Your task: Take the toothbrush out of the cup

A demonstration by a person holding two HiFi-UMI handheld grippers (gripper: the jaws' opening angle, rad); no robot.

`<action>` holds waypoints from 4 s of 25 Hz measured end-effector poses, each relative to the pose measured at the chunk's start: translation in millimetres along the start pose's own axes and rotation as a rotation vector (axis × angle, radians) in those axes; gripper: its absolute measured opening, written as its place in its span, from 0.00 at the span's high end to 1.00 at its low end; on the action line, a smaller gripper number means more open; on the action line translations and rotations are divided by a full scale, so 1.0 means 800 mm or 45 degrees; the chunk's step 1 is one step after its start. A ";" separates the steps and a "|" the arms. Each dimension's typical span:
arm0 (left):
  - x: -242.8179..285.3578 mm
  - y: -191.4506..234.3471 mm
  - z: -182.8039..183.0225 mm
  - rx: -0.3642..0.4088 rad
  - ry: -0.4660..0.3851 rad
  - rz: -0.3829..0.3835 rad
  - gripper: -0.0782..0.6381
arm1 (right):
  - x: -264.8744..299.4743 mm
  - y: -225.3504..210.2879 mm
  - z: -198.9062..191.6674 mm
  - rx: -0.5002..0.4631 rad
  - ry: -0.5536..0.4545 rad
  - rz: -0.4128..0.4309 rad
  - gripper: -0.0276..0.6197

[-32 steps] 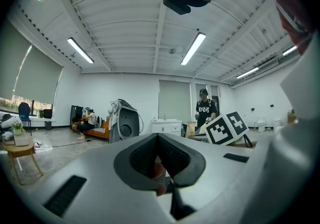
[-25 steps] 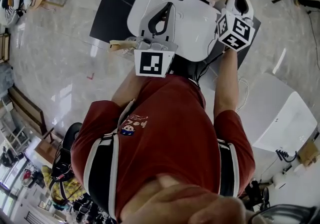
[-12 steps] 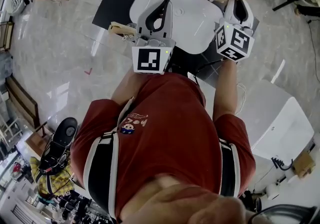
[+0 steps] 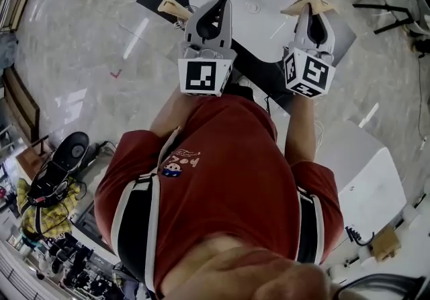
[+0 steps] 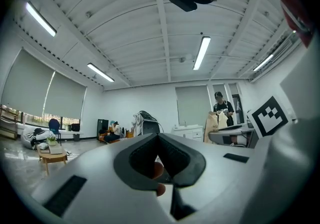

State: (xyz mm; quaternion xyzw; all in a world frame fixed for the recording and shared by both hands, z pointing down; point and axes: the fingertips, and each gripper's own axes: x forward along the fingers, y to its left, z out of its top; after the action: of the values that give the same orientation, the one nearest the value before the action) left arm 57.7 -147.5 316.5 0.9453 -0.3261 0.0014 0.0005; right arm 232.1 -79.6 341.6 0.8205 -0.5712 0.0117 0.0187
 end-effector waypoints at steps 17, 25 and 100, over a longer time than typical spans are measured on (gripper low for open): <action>-0.119 0.100 -0.047 -0.012 0.046 0.423 0.88 | -0.017 0.138 -0.031 0.014 0.034 0.383 0.91; -0.126 0.129 -0.084 -0.068 0.135 0.455 0.83 | -0.007 0.167 -0.043 -0.001 0.066 0.445 0.91; -0.072 0.120 -0.043 0.064 0.071 0.390 0.79 | 0.004 0.099 -0.027 -0.030 -0.029 0.311 0.91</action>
State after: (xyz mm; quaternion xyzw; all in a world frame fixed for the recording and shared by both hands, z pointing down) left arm -47.1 -187.3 351.0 0.8839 -0.4662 0.0357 -0.0144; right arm 158.9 -109.2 365.0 0.7446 -0.6672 -0.0021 0.0204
